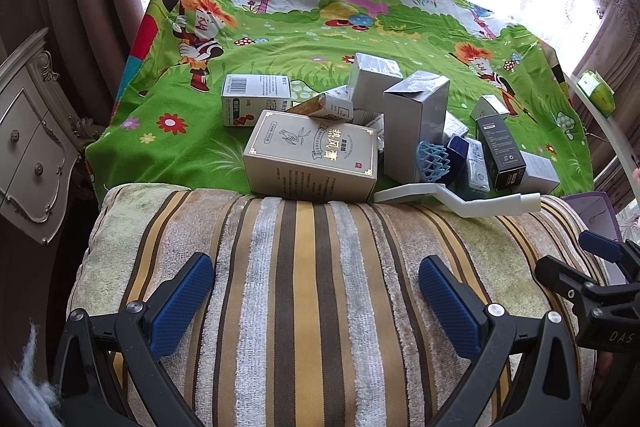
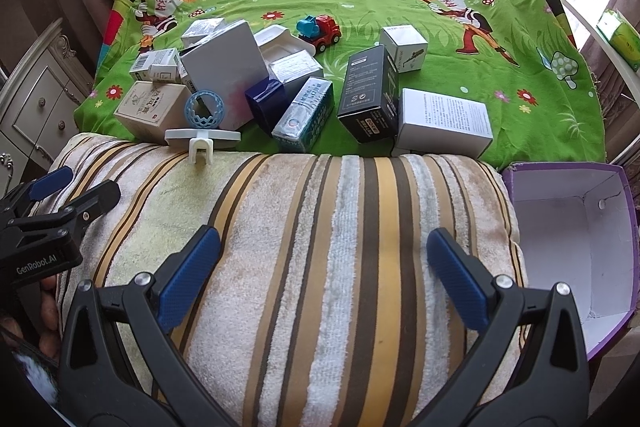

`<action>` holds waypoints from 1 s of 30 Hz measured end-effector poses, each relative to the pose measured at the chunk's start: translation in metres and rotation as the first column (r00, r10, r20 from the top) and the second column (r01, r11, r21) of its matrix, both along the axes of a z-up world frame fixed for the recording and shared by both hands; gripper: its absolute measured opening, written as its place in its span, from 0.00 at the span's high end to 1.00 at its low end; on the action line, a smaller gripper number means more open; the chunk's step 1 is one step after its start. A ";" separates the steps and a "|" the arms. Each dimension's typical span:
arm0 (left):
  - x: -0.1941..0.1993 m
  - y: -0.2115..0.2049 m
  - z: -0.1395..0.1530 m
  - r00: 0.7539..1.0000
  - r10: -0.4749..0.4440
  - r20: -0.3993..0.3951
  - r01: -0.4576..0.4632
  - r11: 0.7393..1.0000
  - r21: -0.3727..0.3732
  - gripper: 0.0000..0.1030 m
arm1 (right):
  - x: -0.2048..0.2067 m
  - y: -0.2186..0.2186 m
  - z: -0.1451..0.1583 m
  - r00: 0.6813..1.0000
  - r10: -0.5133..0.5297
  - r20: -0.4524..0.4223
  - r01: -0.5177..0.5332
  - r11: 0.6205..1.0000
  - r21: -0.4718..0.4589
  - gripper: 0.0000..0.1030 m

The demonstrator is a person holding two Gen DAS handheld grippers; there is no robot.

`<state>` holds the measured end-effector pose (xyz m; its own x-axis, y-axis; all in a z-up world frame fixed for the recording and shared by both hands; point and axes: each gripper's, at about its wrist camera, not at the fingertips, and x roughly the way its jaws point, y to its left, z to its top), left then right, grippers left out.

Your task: Organize rigid objects

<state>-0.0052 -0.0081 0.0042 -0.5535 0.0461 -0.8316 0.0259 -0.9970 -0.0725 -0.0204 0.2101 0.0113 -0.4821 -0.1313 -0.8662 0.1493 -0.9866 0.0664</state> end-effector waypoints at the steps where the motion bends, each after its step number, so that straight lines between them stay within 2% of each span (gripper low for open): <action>1: 0.000 -0.001 0.002 1.000 -0.007 -0.005 0.007 1.000 0.012 0.00 | 0.000 0.002 0.000 1.000 -0.002 0.000 0.002 1.000 -0.004 0.00; 7: -0.019 -0.017 0.010 0.999 -0.034 -0.012 0.035 0.993 0.116 0.01 | -0.003 0.009 0.004 1.000 0.000 -0.001 0.000 0.999 -0.037 0.00; 12: -0.042 -0.025 0.015 0.999 -0.042 -0.014 0.044 0.991 0.124 0.09 | -0.008 0.008 0.021 0.997 0.065 -0.040 -0.067 0.995 -0.067 0.00; 16: -0.059 -0.031 0.018 0.999 -0.046 -0.012 0.047 0.994 0.101 0.10 | -0.024 -0.004 0.039 0.985 0.145 -0.090 -0.151 0.987 -0.054 0.00; 21: -0.079 -0.040 0.021 0.998 -0.050 -0.023 0.052 0.992 0.118 0.13 | -0.052 -0.039 0.043 0.951 0.293 -0.099 -0.297 0.954 -0.030 0.00; 26: -0.092 -0.047 0.022 0.999 -0.040 -0.021 0.042 0.990 0.131 0.14 | -0.083 -0.073 0.033 0.899 0.430 -0.082 -0.429 0.903 0.029 0.00; 30: -0.099 -0.051 0.022 0.999 -0.033 -0.023 0.036 0.989 0.144 0.14 | -0.105 -0.091 0.021 0.877 0.478 -0.052 -0.476 0.878 0.054 0.00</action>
<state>-0.1040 -0.0594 0.0257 -0.5661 0.1842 -0.8035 -0.0110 -0.9763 -0.2160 -0.1258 0.1193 0.0320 -0.4218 -0.3262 -0.8460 0.6050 -0.7962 0.0053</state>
